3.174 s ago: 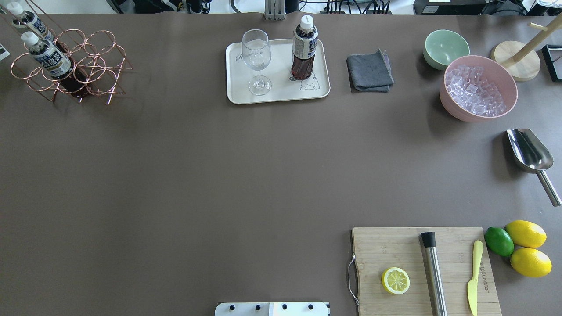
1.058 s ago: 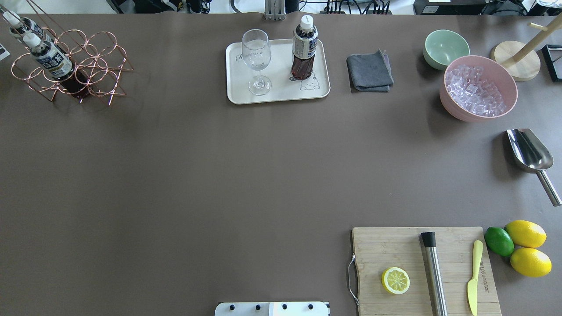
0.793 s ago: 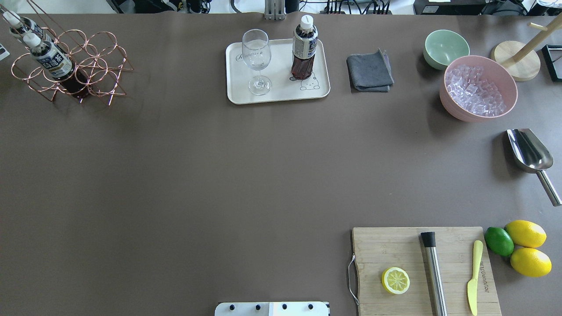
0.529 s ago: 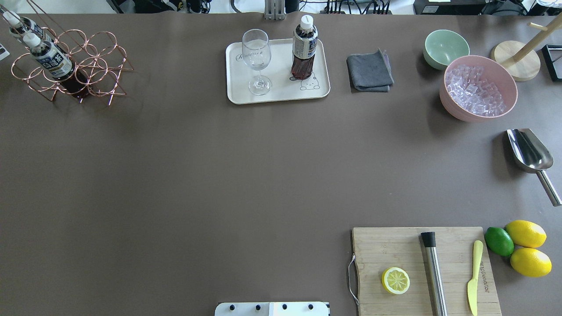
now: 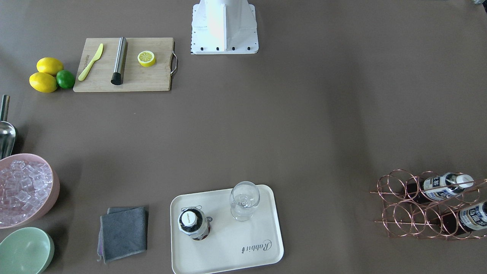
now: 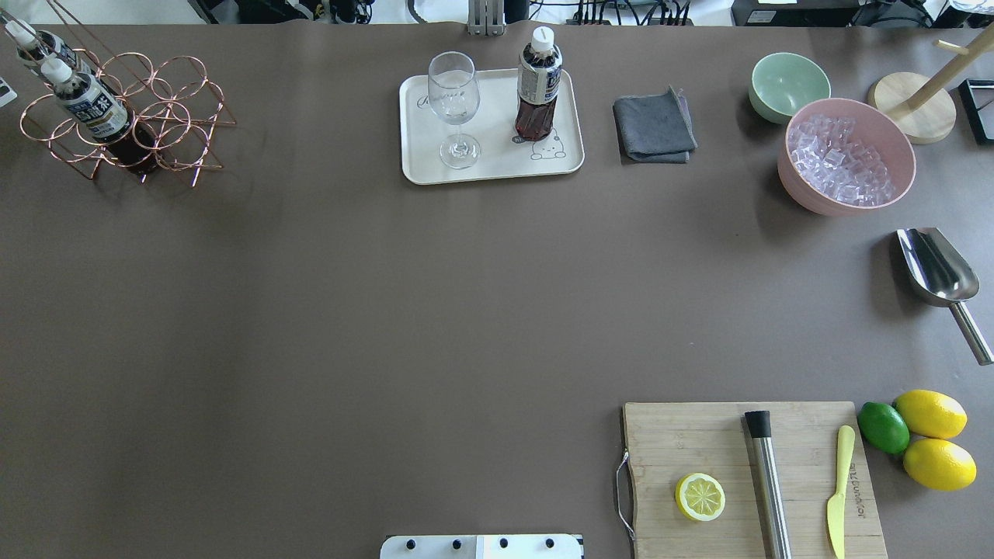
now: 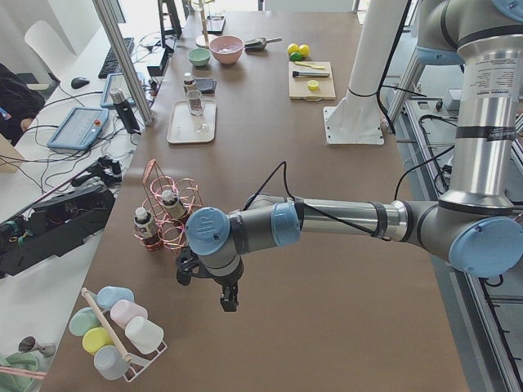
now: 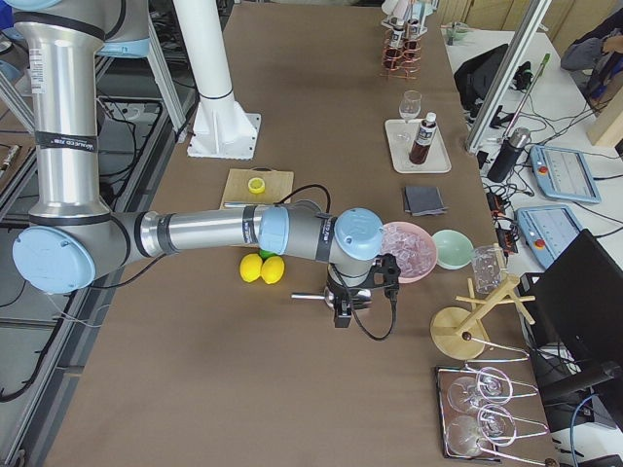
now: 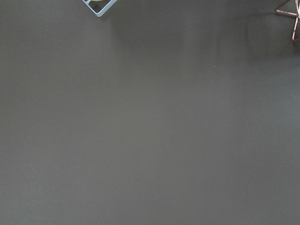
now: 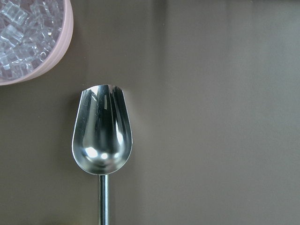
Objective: Take tea from basket to plate
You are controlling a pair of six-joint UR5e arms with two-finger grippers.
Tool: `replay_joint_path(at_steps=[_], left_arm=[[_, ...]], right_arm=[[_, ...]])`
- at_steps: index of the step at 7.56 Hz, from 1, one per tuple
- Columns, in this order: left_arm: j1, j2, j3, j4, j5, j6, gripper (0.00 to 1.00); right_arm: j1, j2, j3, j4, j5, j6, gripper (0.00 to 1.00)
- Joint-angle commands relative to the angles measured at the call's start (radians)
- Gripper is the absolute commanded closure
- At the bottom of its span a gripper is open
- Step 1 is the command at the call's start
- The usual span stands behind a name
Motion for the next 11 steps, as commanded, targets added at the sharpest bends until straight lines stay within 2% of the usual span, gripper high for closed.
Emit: replay_joint_path(at_steps=[1,3,11], left_arm=[[0.005,-0.005,0.01,-0.053,0.001,-0.107,0.01],[0.005,0.015,0.012,-0.11,0.002,-0.107,0.01],[0.004,0.013,-0.013,-0.107,-0.002,-0.107,0.01]], right_arm=[[0.001,0.0,0.002,-0.001,0.001,-0.001,0.0],[0.001,0.0,-0.001,-0.001,0.022,-0.001,0.0],[0.006,-0.001,-0.014,0.002,0.012,-0.003,0.0]])
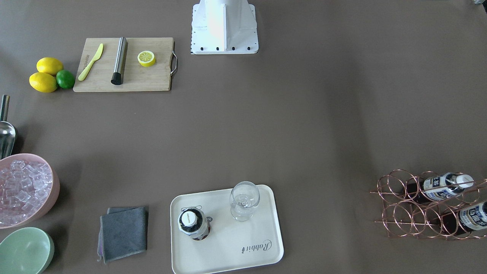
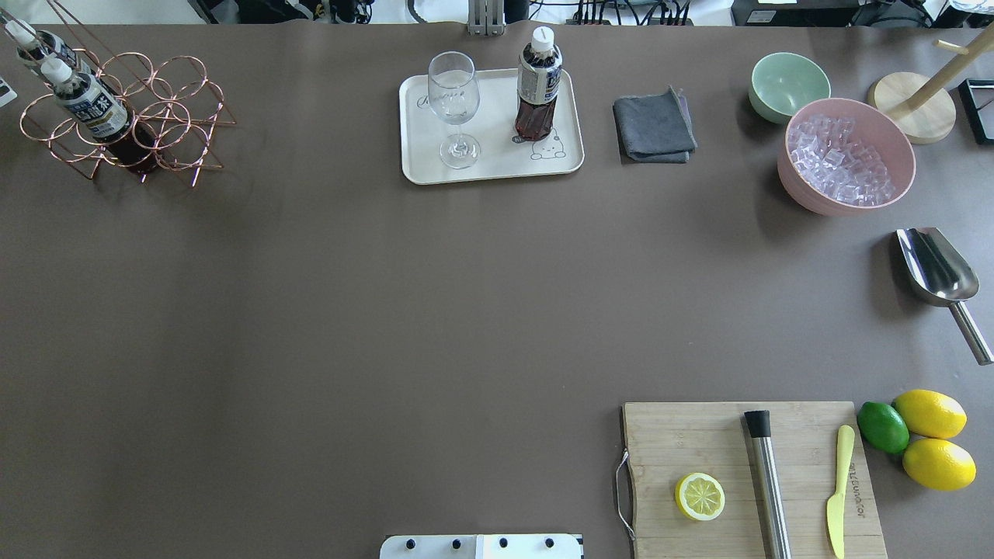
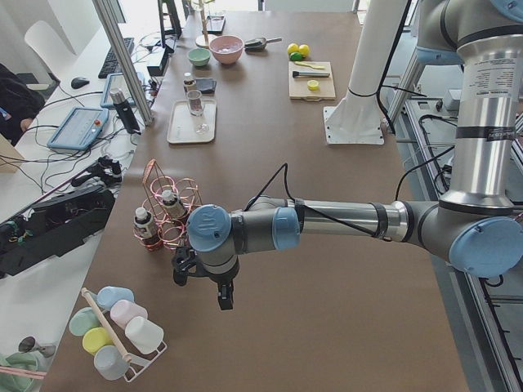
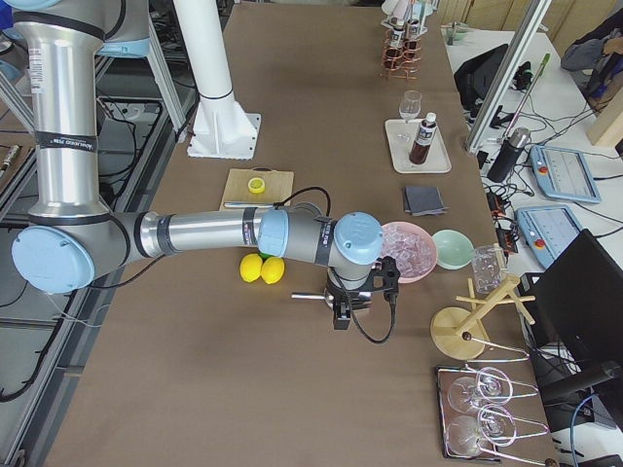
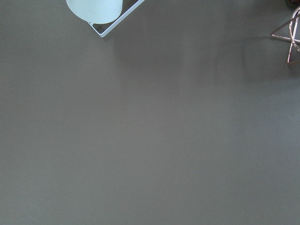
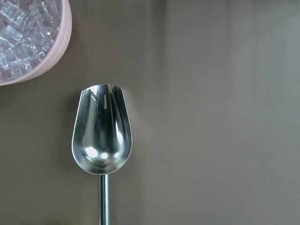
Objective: Take tea from basket to plate
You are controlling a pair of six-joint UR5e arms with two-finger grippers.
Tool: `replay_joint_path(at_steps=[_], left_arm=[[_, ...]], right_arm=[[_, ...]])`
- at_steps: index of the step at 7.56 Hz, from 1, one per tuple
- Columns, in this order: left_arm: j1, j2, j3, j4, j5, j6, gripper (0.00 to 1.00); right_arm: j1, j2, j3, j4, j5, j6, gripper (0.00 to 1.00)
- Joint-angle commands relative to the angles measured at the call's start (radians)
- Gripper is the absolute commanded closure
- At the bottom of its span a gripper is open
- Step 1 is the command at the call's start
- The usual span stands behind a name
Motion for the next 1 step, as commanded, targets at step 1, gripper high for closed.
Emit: replay_joint_path(at_steps=[1], left_arm=[[-0.003,0.001,-0.012,0.002,0.0,-0.001,0.01]], right_arm=[[0.0,0.0,-0.002,0.0,-0.001,0.0,0.0]])
